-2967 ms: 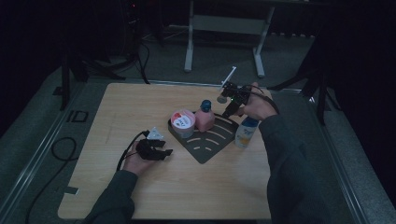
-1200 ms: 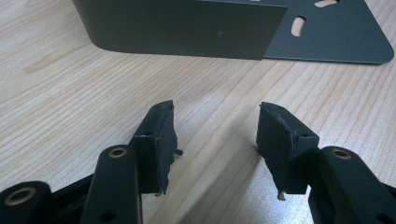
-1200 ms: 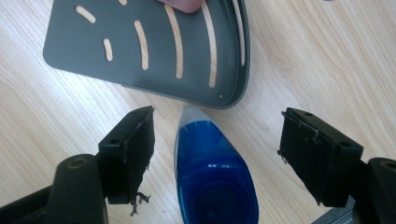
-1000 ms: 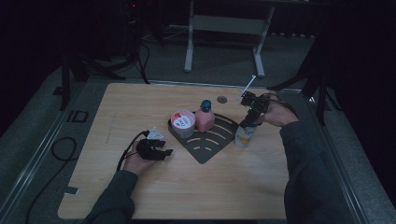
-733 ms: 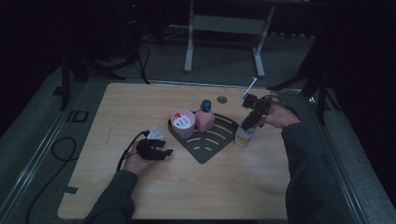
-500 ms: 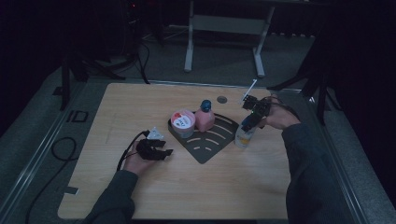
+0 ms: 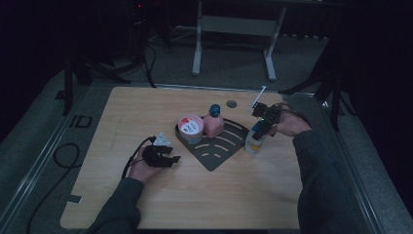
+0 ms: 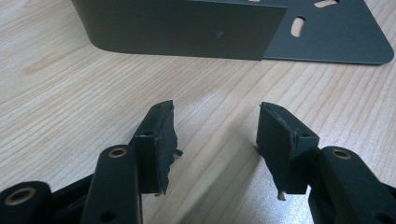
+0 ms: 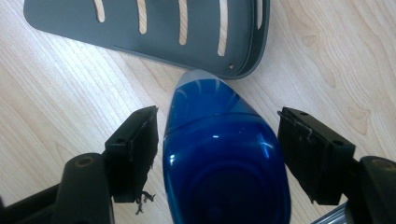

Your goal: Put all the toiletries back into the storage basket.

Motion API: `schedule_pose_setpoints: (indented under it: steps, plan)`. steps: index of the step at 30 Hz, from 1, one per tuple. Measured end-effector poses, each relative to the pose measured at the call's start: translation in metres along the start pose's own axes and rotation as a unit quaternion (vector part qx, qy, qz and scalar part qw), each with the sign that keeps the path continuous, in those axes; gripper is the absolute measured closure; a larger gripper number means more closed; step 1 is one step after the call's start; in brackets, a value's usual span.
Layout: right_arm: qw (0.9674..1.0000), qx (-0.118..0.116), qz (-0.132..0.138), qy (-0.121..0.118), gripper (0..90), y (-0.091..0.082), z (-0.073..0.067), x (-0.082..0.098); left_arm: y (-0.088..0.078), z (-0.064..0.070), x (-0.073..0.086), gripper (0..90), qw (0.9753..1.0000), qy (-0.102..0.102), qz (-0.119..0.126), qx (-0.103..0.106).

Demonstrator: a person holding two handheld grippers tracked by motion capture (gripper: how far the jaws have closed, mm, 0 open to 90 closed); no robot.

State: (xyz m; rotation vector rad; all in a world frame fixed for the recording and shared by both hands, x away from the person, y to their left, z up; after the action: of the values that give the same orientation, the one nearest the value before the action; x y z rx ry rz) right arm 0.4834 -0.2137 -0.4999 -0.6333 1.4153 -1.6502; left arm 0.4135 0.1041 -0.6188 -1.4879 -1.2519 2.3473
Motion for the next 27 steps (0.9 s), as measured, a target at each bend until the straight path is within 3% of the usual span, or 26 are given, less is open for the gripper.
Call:
schedule_pose_setpoints:
  steps: [27]
  plan:
    - [0.9995,-0.017,-0.023,-0.015,43.7,0.016,-0.004,0.003,0.000,0.000,0.000,46.9,1.0000,0.000,-0.001,0.001]
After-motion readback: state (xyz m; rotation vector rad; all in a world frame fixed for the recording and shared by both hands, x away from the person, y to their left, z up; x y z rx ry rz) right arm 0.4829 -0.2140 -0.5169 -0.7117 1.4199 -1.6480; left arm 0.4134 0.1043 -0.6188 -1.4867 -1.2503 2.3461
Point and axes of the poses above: each handheld gripper's, and its own axes: y roughly forward along the jaws, x roughly out of its underside, z roughly to its right, the point moved 9 cm from there along y, roughly forward along the jaws, and after that the axes turned 10 degrees about x, right-handed, at the moved point
